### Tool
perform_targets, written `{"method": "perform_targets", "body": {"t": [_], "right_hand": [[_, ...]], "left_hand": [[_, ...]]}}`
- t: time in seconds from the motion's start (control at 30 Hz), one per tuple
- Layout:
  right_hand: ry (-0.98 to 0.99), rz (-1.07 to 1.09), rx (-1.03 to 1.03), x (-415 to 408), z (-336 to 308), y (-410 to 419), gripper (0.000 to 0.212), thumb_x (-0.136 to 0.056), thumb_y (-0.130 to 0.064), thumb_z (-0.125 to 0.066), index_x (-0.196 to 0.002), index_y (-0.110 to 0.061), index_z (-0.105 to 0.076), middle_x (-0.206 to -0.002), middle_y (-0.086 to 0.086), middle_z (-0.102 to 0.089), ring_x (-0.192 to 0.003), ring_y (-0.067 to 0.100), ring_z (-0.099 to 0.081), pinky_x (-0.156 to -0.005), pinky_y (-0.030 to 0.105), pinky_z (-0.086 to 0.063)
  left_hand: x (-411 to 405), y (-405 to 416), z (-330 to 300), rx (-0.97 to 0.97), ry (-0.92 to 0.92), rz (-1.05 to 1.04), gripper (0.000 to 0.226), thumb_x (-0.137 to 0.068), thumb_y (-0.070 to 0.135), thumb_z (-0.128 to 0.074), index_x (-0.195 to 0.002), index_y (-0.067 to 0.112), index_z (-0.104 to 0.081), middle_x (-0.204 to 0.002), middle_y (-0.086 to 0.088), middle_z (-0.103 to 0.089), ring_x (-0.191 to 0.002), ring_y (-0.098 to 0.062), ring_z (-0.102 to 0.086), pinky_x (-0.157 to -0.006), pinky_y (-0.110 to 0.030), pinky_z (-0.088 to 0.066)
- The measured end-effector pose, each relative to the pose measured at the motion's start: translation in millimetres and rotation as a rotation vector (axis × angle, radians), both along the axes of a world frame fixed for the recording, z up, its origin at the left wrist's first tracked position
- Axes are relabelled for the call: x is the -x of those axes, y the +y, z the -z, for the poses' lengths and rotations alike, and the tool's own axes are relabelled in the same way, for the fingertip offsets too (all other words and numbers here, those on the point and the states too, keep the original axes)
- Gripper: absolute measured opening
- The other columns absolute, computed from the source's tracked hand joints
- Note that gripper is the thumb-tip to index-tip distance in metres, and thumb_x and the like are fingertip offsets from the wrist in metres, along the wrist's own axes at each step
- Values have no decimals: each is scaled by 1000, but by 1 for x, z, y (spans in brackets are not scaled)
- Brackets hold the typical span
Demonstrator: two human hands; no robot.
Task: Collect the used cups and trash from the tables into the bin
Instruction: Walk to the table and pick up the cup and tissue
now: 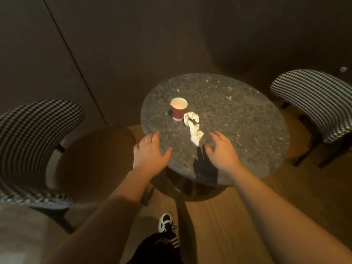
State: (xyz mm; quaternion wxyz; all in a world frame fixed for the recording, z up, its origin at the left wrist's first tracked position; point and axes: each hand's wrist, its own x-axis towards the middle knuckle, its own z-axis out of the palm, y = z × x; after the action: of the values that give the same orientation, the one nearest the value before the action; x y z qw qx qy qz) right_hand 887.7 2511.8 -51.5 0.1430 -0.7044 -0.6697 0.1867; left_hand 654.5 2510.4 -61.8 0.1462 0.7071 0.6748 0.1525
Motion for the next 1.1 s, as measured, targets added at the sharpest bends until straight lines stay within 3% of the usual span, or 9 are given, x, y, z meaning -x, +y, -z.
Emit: {"method": "perform_targets", "body": {"t": [0.23,0.47,0.63,0.8,0.93,1.1], "right_hand": [[-12,-16,65,5,28,99,50,-93,-27,-53,-139,-10,-42,-149,13,-36,-137,29,-31,-112,38,-29],[-167,-209,277,7,67,137,69,-89,-35,-61,-148,-23,-27,-154,5,-25,-138,27,-24,-110,40,-30],[-217,-223,209,2,78,153,53,-90,-31,-57,-140,-27,-40,-138,0,-40,-124,23,-35,-98,36,-34],[-177,-198,143,-7,85,160,29,-90,-23,-56,-119,-23,-61,-120,-1,-53,-116,21,-41,-93,33,-31],[-154,-185,123,-13,91,158,23,-91,-21,-55,-112,-22,-64,-116,-1,-57,-114,21,-42,-93,33,-31],[-70,-141,80,-22,85,160,20,-90,-22,-57,-108,-18,-66,-109,3,-60,-109,24,-47,-94,36,-36]], "left_hand": [[-8,117,3,28,-26,63,73,-88,49,-51,-146,14,-24,-147,-8,-34,-135,-25,-30,-108,-48,-28],[-18,167,33,139,-189,27,89,-78,44,-68,-146,13,-20,-144,-12,-38,-132,-28,-36,-105,-53,-33],[-43,203,40,173,-320,-86,116,-68,50,-78,-149,17,-2,-151,-10,-26,-138,-27,-28,-109,-54,-25],[-63,226,49,111,-347,-127,126,-59,50,-83,-149,17,-1,-147,-9,-31,-135,-28,-32,-106,-55,-27],[-72,236,54,123,-360,-123,123,-57,48,-85,-148,20,-7,-146,-5,-33,-133,-24,-34,-105,-55,-28],[-75,237,56,62,-377,-139,93,-65,47,-80,-137,13,-33,-132,-8,-50,-119,-26,-50,-98,-55,-40]]}}
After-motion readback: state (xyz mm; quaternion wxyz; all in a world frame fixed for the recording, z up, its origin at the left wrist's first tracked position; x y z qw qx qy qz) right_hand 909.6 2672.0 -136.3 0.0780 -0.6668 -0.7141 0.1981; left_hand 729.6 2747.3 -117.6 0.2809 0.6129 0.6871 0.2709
